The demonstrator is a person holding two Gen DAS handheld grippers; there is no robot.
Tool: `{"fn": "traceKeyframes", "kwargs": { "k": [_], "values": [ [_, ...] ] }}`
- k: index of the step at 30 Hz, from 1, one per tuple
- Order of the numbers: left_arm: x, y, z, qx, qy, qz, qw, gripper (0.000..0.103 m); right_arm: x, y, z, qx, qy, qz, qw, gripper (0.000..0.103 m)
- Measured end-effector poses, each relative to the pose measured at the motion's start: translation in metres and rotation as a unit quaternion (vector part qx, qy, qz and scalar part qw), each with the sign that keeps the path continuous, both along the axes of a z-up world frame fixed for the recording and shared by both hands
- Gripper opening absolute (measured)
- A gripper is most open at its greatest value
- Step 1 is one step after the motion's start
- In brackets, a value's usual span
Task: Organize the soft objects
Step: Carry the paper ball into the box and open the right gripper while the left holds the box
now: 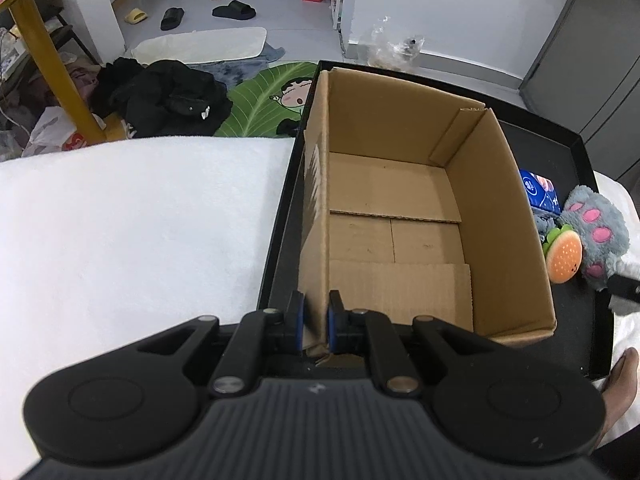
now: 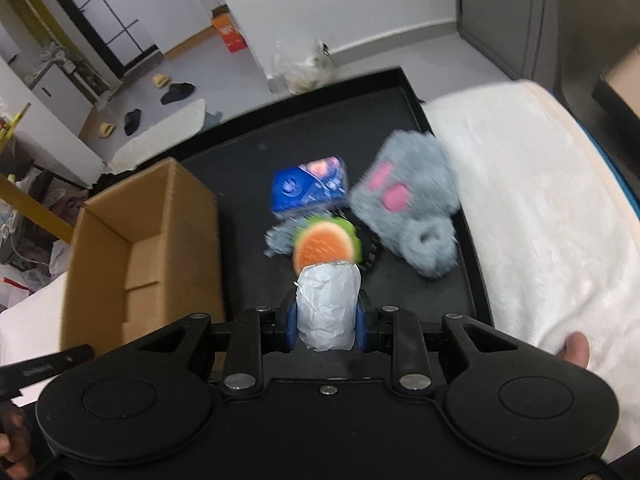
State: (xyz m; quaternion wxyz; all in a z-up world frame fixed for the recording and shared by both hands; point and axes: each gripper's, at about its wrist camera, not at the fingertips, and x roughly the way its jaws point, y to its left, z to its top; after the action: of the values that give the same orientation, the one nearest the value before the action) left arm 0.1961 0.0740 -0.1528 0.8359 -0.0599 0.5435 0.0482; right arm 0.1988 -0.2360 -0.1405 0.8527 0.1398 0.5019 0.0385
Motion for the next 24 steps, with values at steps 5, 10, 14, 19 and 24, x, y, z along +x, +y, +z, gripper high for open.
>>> {"fn": "traceKeyframes", "kwargs": {
  "k": [5, 10, 14, 19, 24],
  "values": [
    [0.003, 0.004, 0.001, 0.001, -0.005, -0.004, 1.0000, 0.011, 0.005, 0.017, 0.015, -0.005, -0.017, 0.011, 1.000, 0.027],
    [0.000, 0.002, -0.002, -0.001, -0.009, -0.010, 0.9999, 0.012, 0.009, 0.035, 0.031, -0.008, -0.038, 0.028, 0.999, 0.027],
    [-0.001, 0.001, -0.004, 0.003, -0.010, -0.014, 0.9998, 0.012, 0.013, 0.055, 0.041, -0.011, -0.061, 0.043, 0.997, 0.027],
    [-0.001, 0.003, -0.006, 0.000, -0.006, -0.007, 1.0000, 0.012, 0.021, 0.076, 0.049, -0.011, -0.078, 0.065, 0.995, 0.027],
    [0.002, 0.009, -0.010, -0.013, 0.001, 0.010, 0.9999, 0.012, 0.026, 0.096, 0.055, -0.007, -0.093, 0.085, 0.992, 0.028]
  ]
}}
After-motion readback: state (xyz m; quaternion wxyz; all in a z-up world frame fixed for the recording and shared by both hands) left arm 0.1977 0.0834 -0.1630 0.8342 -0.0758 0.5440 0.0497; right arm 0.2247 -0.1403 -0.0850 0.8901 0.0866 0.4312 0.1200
